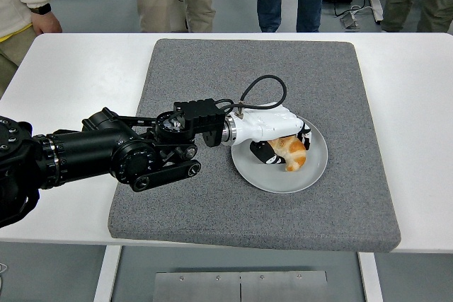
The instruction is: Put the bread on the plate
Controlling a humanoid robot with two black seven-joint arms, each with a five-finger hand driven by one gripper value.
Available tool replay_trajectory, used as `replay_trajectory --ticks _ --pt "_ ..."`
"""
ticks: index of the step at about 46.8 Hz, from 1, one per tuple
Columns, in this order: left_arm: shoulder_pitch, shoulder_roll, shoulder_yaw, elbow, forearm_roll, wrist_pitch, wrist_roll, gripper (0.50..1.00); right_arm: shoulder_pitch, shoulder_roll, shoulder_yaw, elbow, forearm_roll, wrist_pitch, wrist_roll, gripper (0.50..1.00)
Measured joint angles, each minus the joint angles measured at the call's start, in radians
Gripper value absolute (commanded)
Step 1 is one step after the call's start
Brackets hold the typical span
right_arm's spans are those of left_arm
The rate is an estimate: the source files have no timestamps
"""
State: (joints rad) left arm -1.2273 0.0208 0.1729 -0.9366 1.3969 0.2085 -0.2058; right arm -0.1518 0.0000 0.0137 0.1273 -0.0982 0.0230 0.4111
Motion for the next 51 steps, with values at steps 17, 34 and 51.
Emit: replay_trajectory --ticks 17,34,51 --pt "-0.046 0.034 -0.009 -0.037 -0.037 -0.008 0.0 0.966 0.0 0.0 0.0 0.0 0.0 0.0 0.0 1.0" --pt "-0.155 0.117 -0.031 -0.142 -0.157 -0.017 -0.001 0.968 0.0 0.0 0.0 0.0 0.0 0.0 0.0 1.0" --pt "-0.181 0.175 -0.16 -0.14 -0.353 -0.018 0.0 0.968 0.0 0.0 0.0 0.0 0.0 0.0 0.0 1.0"
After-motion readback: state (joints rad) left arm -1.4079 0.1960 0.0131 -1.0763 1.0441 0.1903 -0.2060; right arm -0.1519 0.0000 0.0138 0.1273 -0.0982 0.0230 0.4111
